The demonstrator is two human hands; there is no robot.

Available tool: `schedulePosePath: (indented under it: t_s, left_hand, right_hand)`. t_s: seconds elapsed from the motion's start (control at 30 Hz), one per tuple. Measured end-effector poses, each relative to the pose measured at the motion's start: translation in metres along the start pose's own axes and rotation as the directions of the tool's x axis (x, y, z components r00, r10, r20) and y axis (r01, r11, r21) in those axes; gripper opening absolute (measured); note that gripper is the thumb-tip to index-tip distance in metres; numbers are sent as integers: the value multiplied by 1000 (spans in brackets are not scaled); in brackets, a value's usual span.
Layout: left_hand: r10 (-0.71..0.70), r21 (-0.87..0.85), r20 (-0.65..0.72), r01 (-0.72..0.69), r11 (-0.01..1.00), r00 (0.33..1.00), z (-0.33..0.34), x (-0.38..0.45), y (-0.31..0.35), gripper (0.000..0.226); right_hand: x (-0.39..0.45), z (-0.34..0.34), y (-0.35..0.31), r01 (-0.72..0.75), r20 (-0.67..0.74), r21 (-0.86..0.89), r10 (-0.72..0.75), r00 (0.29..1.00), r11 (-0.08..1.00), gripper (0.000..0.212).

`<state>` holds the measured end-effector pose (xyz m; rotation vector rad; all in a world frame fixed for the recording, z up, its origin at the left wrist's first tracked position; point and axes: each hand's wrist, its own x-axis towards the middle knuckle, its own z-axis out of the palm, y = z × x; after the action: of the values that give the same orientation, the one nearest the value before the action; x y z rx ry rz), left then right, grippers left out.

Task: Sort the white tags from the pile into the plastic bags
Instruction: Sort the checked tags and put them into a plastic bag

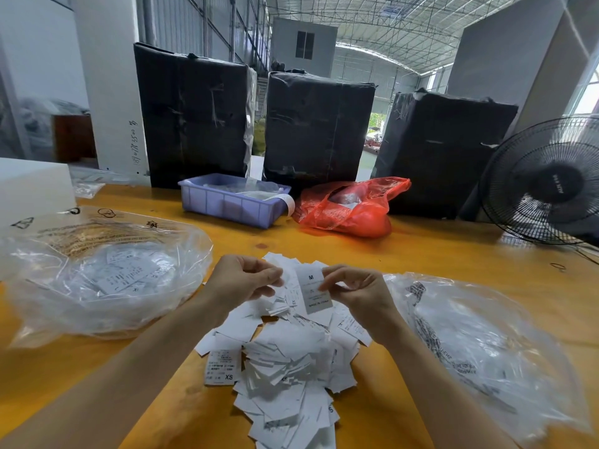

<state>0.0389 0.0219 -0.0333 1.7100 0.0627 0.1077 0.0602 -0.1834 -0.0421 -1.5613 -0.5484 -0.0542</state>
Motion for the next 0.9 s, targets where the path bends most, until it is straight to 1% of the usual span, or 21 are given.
schedulePosePath:
  t_s: [0.1,0.13,0.23,0.27,0.33,0.4,0.5,0.57,0.63,0.73,0.83,0.9]
  left_hand:
    - [-17,-38,16,18,999,1000,2,-2,1,8]
    - [-27,-54,20,28,998,999,3,-2,1,8]
    - [-53,-93,46,57,994,998,6,-5,2,7]
    - [-56,-98,60,62,993,997,7,-6,3,7]
    - [-50,-103,87,58,993,995,9,-8,4,7]
    - [-43,-106,111,54,993,993,11,-10,5,8]
    - [-57,-79,145,69,994,988,13,-12,6,11]
    - [-63,-66,159,74,995,985,13,-13,7,12]
    - [-62,-50,164,72,996,985,13,-13,7,14]
    - [-63,-24,169,68,997,984,14,-13,7,14]
    - [-72,-30,180,79,996,981,14,-13,7,14]
    - [-76,-33,191,84,996,979,13,-13,8,15]
  right_hand:
    - [0,1,0,-6,-16,-100,4,1000,995,39]
    - [0,1,0,-17,-21,-109,15,1000,994,34]
    - [2,4,-3,-32,-81,-44,28,996,999,14]
    - [3,5,-4,-30,-125,-6,29,992,1000,13]
    - [5,7,-6,-46,-187,102,65,980,994,27]
    - [7,7,-9,-71,-186,129,95,978,989,37]
    - [6,7,-14,-79,-161,46,86,983,996,37]
    - [6,6,-17,-65,-135,-34,59,989,997,26]
    - [6,5,-20,-39,-101,-155,23,995,987,15]
    - [7,4,-22,40,-57,-323,-62,996,945,11]
    - [8,2,-22,82,-80,-399,-123,989,913,6]
    - [8,1,-21,82,-90,-418,-131,987,905,6]
